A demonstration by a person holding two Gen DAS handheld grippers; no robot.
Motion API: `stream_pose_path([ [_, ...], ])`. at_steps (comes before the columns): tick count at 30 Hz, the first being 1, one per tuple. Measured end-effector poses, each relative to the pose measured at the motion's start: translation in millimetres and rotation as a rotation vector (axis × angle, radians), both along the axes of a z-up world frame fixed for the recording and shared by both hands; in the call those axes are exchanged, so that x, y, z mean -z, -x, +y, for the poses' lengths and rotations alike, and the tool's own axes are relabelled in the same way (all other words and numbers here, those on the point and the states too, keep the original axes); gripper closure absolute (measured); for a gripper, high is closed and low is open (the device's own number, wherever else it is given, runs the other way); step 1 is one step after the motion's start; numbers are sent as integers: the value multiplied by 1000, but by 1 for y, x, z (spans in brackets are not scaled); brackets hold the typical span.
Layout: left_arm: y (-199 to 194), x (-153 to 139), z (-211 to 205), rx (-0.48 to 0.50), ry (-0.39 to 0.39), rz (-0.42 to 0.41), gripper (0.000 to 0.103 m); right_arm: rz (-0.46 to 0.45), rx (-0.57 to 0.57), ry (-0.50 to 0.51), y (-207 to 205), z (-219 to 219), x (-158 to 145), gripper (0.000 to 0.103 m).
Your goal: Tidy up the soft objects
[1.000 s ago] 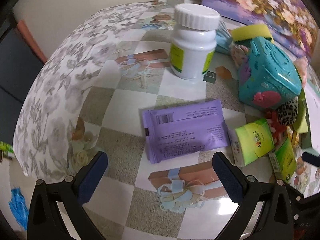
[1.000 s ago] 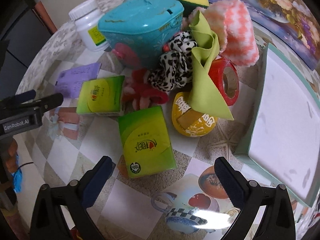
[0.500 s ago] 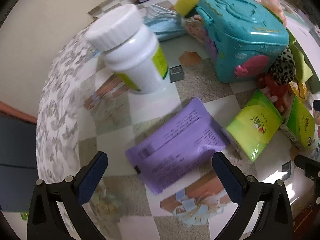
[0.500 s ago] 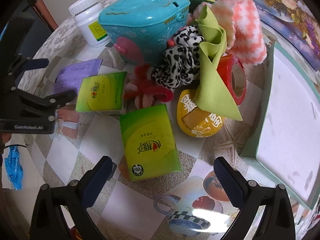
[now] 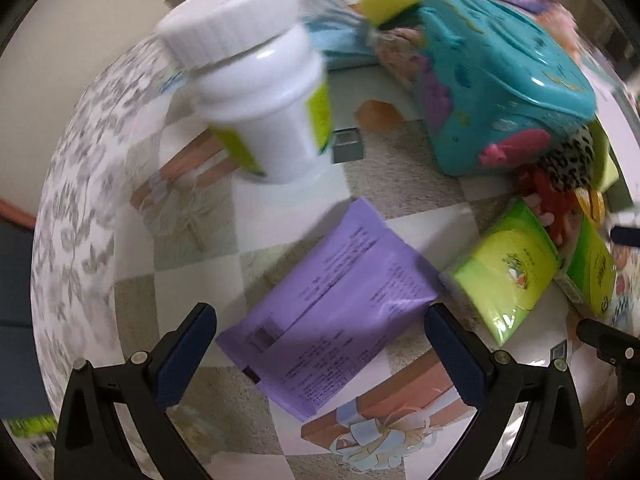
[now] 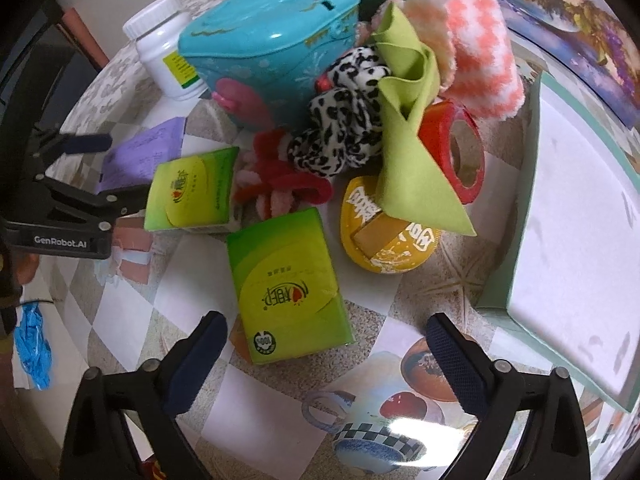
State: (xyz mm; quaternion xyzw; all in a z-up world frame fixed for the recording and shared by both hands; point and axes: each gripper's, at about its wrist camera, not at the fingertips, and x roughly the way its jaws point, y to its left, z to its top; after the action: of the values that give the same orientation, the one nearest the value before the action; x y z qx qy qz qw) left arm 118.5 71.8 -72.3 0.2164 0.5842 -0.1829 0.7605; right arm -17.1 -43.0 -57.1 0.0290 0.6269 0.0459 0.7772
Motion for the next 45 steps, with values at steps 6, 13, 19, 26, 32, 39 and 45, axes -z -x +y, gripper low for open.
stream_pose_path([
  [6, -7, -2, 20, -94, 42, -4, 8, -31, 1, 0, -1, -6, -4, 12],
  [13, -6, -5, 41, -241, 95, 61, 28, -33, -15, 2, -4, -1, -8, 19],
  [19, 16, -7, 58, -371, 106, 73, 37, -50, -10, -1, -2, -1, -11, 31],
  [26, 35, -9, 47, -450, 118, 67, 47, -65, -43, -5, 2, 11, -13, 49],
  [32, 43, -7, 53, -534, 162, 90, 57, -65, -30, -18, 7, 7, -17, 49],
  [39, 67, -21, 48, -584, 172, 100, 62, -86, -1, -53, 16, -8, -35, 49],
  [45, 79, -35, 49, -616, 188, 93, 63, -108, 24, -88, 23, -24, -50, 49],
])
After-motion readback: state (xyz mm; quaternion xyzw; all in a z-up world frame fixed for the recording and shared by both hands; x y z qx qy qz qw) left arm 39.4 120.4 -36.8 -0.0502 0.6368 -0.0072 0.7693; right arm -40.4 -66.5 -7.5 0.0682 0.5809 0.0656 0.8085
